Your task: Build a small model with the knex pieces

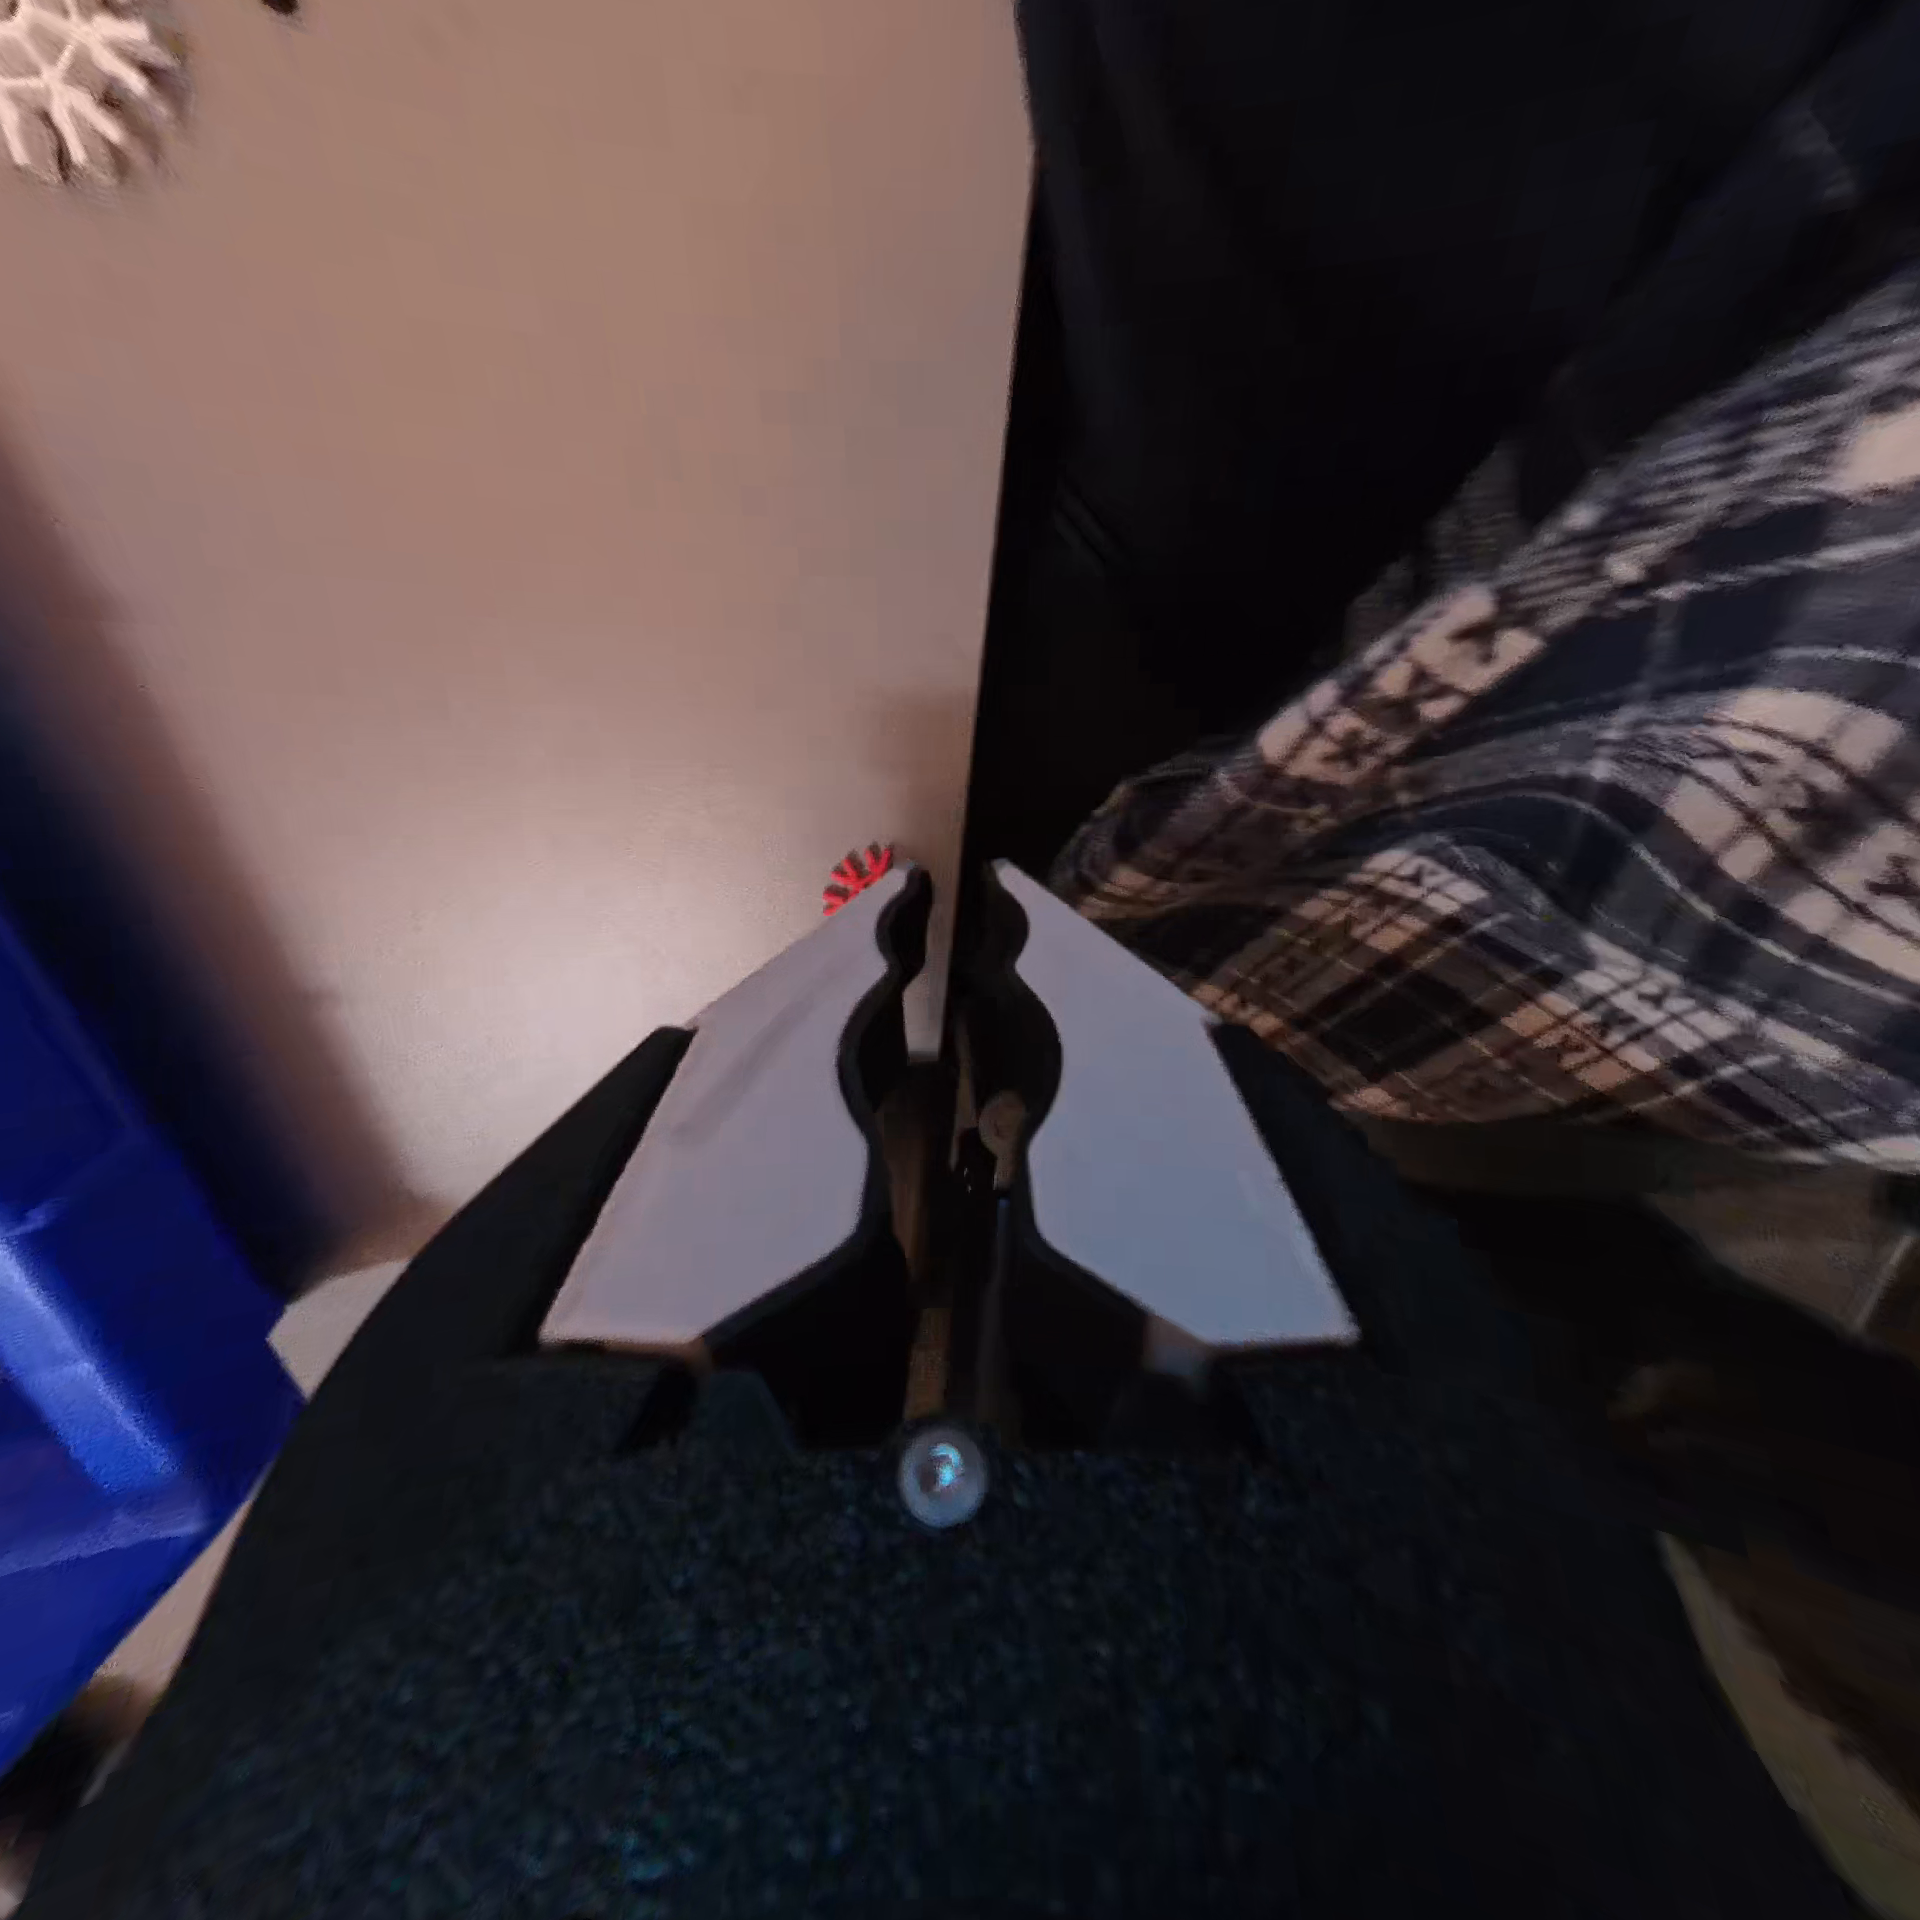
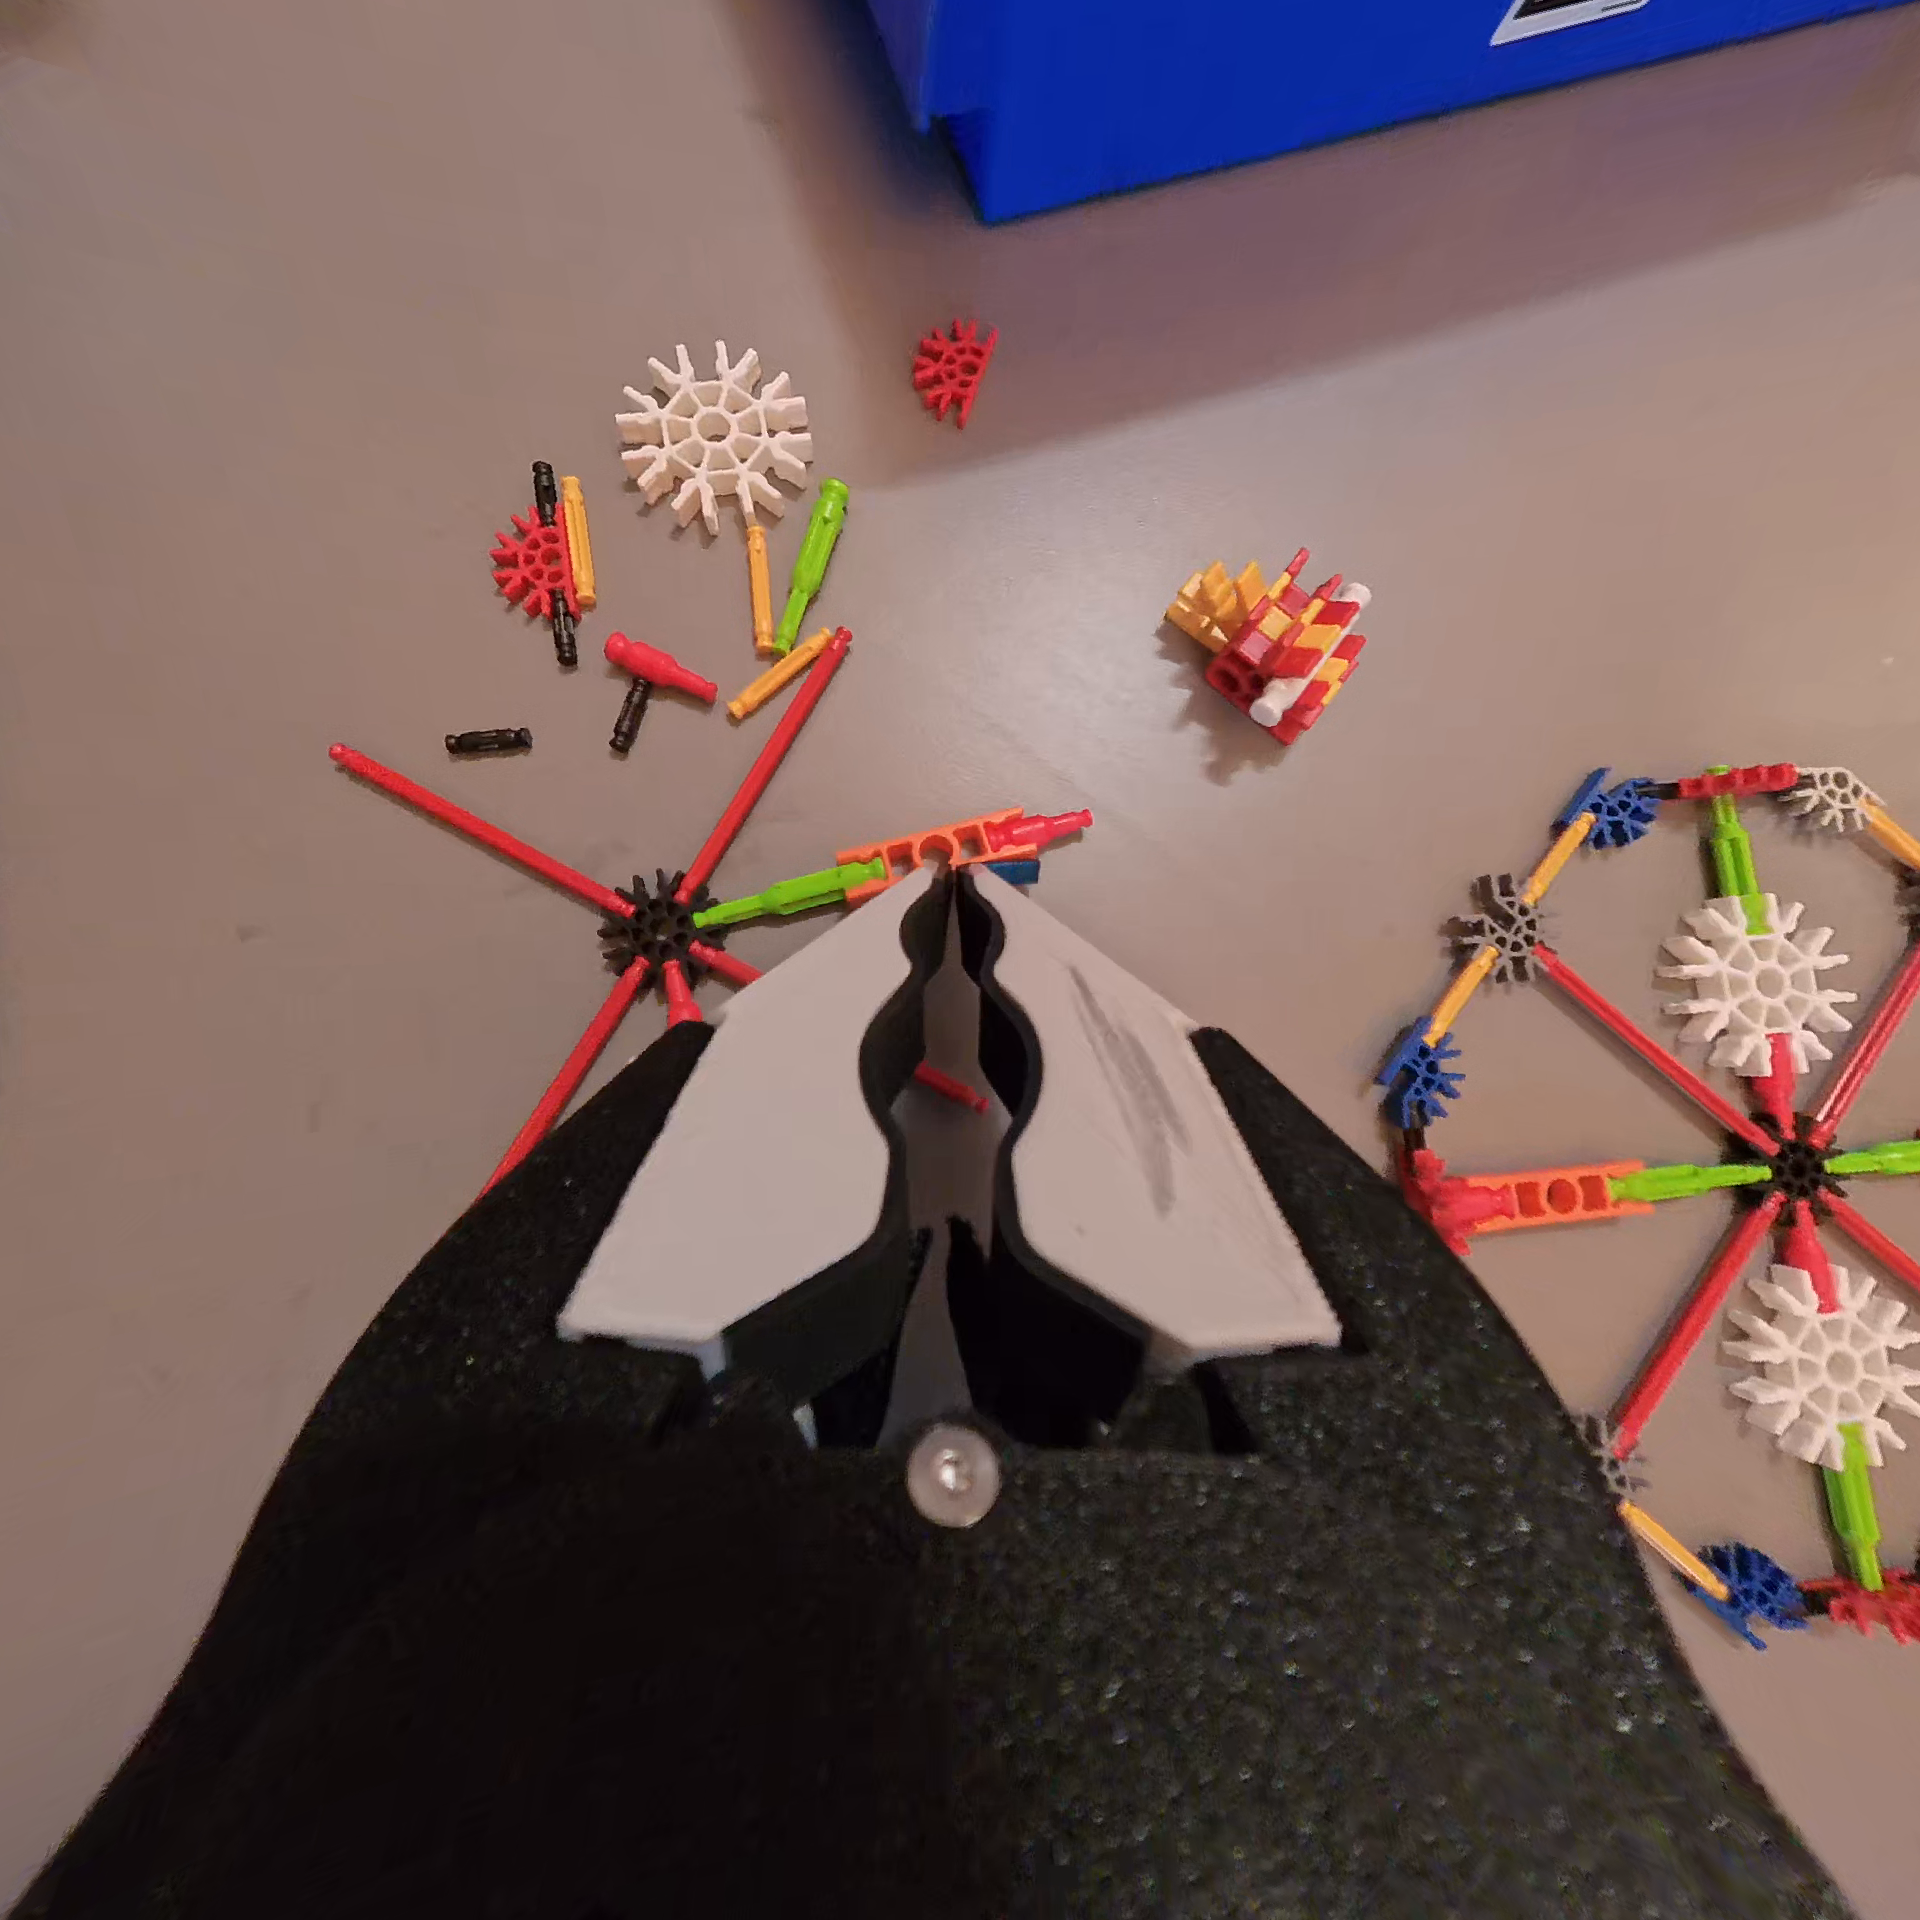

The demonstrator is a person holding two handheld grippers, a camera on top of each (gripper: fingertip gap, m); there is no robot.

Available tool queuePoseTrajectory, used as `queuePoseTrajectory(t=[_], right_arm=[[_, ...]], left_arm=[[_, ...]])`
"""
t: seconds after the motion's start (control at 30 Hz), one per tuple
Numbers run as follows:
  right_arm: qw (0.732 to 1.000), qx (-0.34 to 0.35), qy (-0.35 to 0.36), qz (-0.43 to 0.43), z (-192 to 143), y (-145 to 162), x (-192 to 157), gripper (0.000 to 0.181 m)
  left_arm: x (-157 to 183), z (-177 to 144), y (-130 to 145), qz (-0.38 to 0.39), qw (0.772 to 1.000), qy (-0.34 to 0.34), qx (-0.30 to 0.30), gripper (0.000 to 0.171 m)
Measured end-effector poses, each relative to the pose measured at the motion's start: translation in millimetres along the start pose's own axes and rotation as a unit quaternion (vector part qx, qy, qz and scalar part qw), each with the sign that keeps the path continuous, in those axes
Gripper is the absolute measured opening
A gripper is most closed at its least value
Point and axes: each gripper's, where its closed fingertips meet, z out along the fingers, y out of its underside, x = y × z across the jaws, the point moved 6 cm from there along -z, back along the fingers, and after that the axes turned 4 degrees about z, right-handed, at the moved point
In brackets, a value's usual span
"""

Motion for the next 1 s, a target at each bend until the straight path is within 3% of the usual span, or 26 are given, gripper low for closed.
queuePoseTrajectory(t=[0.1, 0.27, 0.43, 0.57, 0.7, 0.83, 1.0], right_arm=[[1.0, 0.0, 0.001, 0.001, 0.1, 0.5, 0.5, 0.001], [1.0, 0.002, 0.008, 0.003, -3.6, 0.8, 2.8, 0.0], [1.0, 0.002, 0.007, 0.002, -3.8, 0.4, 2.2, 0.0], [1.0, 0.0, 0.006, 0.0, -3.2, 0.6, 1.7, 0.0], [1.0, 0.004, 0.01, 0.002, -5.8, 0.0, 3.0, 0.0], [1.0, 0.005, 0.009, 0.001, -6.0, -0.5, 2.5, 0.0], [1.0, 0.004, 0.009, 0.002, -5.6, 0.0, 3.1, 0.001]], left_arm=[[-12.6, 11.2, 8.5, -0.01, 1.0, -0.019, -0.016, 0.0], [-29.7, 13.9, -3.5, -0.017, 1.0, -0.005, 0.009, 0.0], [-55.1, 21.6, -33.3, 0.006, 0.998, -0.046, 0.032, 0.0], [-83.4, 34.0, -76.9, 0.015, 0.992, -0.095, 0.077, 0.0], [-101.3, 28.6, -101.0, 0.035, 0.98, -0.162, 0.106, 0.037], [-102.7, 3.8, -96.4, 0.012, 0.977, -0.16, 0.141, 0.051], [-111.7, -34.8, -70.0, -0.01, 0.968, -0.202, 0.147, 0.047]])
